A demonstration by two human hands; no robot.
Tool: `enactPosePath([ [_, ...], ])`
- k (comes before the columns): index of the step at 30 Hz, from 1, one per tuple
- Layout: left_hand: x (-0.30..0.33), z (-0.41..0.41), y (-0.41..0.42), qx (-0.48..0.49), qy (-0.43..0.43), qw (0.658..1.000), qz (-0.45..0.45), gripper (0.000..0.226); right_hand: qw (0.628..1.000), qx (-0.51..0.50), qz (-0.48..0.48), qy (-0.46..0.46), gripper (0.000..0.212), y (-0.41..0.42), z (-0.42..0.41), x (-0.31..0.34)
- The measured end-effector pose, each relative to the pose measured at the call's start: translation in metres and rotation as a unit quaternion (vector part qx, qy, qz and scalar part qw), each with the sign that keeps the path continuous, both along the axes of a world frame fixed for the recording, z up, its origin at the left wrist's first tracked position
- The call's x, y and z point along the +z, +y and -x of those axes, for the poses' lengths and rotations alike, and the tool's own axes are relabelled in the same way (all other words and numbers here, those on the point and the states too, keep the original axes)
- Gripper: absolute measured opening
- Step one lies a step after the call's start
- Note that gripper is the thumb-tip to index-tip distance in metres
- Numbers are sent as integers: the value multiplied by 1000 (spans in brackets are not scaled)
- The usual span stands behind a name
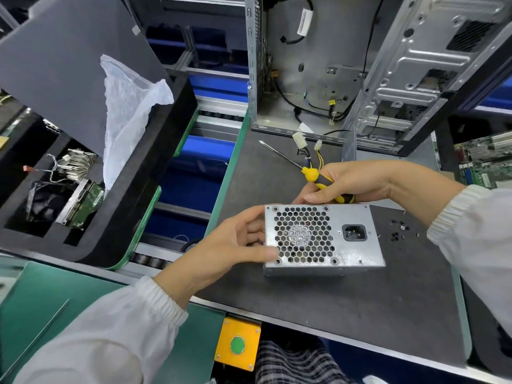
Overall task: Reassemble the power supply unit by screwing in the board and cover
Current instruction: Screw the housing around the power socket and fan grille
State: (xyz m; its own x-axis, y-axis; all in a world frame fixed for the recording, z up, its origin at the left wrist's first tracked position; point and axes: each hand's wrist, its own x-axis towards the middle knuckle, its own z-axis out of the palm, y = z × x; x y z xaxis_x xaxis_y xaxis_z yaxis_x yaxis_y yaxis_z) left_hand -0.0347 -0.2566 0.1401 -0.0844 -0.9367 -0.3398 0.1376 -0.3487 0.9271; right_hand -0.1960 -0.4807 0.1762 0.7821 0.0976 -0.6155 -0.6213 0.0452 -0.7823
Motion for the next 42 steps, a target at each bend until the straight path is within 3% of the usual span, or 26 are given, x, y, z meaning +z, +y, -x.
enactPosePath([
  [3, 2, -5, -3, 14, -15, 1000, -17, 43, 1000, 22, 2, 0, 35, -1, 0, 3],
  [9, 4, -6, -9, 12, -53, 998, -12, 33, 998, 38, 49, -24, 32, 0, 1, 5],
  [19, -1, 1, -8, 55, -4, 998, -18, 41, 978, 23, 197, -59, 34, 12, 0, 14],
  [26, -7, 1, -8, 80, 36, 996, -19, 38, 966, -17, 246, -81, 30, 19, -1, 17],
  [33, -3, -6, -16, 50, 106, 992, -54, 41, 968, -15, 246, -50, 31, 19, -2, 22],
  [42, -7, -2, -13, 59, 152, 986, -22, 38, 967, -15, 252, -31, 37, 23, -4, 27],
])
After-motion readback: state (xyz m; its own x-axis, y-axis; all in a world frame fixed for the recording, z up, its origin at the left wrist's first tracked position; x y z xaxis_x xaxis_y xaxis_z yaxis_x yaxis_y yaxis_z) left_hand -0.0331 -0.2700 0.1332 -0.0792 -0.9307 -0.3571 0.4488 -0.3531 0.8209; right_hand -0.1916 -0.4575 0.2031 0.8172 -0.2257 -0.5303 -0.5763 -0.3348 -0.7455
